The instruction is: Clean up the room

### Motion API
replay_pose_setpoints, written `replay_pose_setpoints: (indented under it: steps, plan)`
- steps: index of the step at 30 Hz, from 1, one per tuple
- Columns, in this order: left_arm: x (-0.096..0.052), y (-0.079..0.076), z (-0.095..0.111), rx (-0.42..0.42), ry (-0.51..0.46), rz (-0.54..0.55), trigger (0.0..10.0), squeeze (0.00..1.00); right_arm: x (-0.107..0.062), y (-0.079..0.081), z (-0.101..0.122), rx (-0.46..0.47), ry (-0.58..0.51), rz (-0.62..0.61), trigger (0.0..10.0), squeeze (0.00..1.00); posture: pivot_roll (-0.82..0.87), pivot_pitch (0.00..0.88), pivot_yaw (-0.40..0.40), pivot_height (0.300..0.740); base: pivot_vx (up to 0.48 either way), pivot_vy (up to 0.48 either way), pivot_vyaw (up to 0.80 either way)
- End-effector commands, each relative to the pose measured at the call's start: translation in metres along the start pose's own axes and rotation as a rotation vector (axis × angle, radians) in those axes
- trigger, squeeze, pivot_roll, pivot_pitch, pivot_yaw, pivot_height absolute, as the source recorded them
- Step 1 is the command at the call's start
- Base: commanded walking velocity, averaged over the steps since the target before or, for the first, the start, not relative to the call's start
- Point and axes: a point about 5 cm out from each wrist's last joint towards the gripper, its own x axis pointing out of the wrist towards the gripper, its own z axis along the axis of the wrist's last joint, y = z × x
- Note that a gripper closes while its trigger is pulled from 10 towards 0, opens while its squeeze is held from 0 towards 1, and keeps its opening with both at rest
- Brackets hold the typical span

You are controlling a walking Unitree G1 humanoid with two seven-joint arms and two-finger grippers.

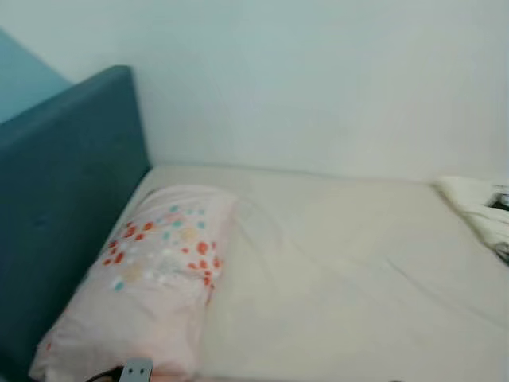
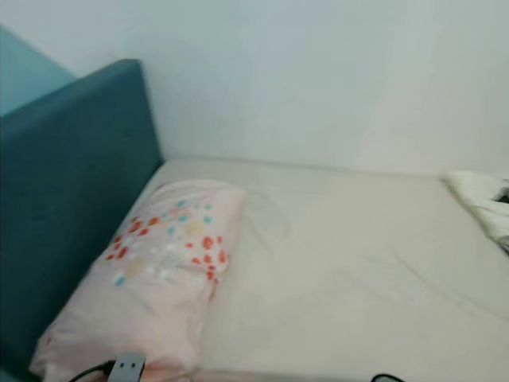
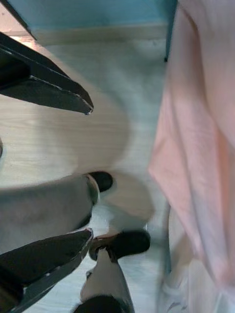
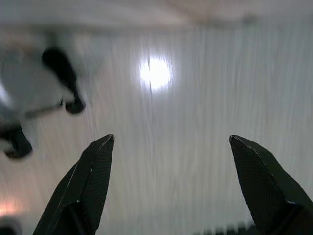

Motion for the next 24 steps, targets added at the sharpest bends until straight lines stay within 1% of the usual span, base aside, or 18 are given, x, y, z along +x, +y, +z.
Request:
replay_pose_setpoints:
  steps: [1, 5, 9, 15, 17, 21, 24]
  plan:
    - [0.0, 0.002, -0.002, 0.006, 0.015, 0.002, 10.0, 0.0, 0.0, 0.001, 0.009, -0.019, -0.02, 0.004, 10.0, 0.0, -0.02, 0.0, -0.033, 0.74, 0.0, 0.0, -0.73]
    - [-0.001, 0.004, -0.006, 0.017, 0.031, -0.001, 10.0, 0.0, 0.0, 0.001, 0.009, -0.006, -0.022, 0.001, 10.0, 0.0, -0.04, 0.0, -0.02, 0.74, 0.0, 0.0, -0.73]
    - [-0.001, 0.003, -0.007, 0.028, 0.037, 0.0, 10.0, 0.0, 0.0, 0.0, 0.009, -0.004, -0.023, -0.001, 10.0, 0.0, -0.03, 0.0, -0.03, 0.74, 0.0, 0.0, -0.73]
    - [0.002, -0.008, 0.005, 0.029, 0.019, -0.006, 10.0, 0.0, 0.0, -0.002, 0.008, -0.015, -0.017, 0.0, 10.0, 0.0, -0.04, 0.0, -0.032, 0.74, 0.0, 0.0, -0.73]
    - [0.002, -0.009, 0.006, 0.031, 0.018, -0.005, 10.0, 0.0, 0.0, -0.002, 0.008, -0.012, -0.018, 0.001, 10.0, 0.0, -0.04, 0.0, -0.032, 0.74, 0.0, 0.0, -0.73]
    - [0.001, -0.004, 0.004, 0.023, 0.024, 0.015, 10.0, 0.0, 0.0, -0.001, 0.008, -0.014, -0.022, 0.003, 10.0, 0.0, -0.02, 0.0, -0.047, 0.74, 0.0, 0.0, -0.72]
    - [0.0, 0.003, -0.001, 0.013, 0.04, 0.045, 10.0, 0.0, 0.0, -0.001, 0.01, -0.035, -0.033, 0.003, 10.0, 0.0, -0.01, 0.0, -0.047, 0.74, 0.0, 0.0, 0.0]
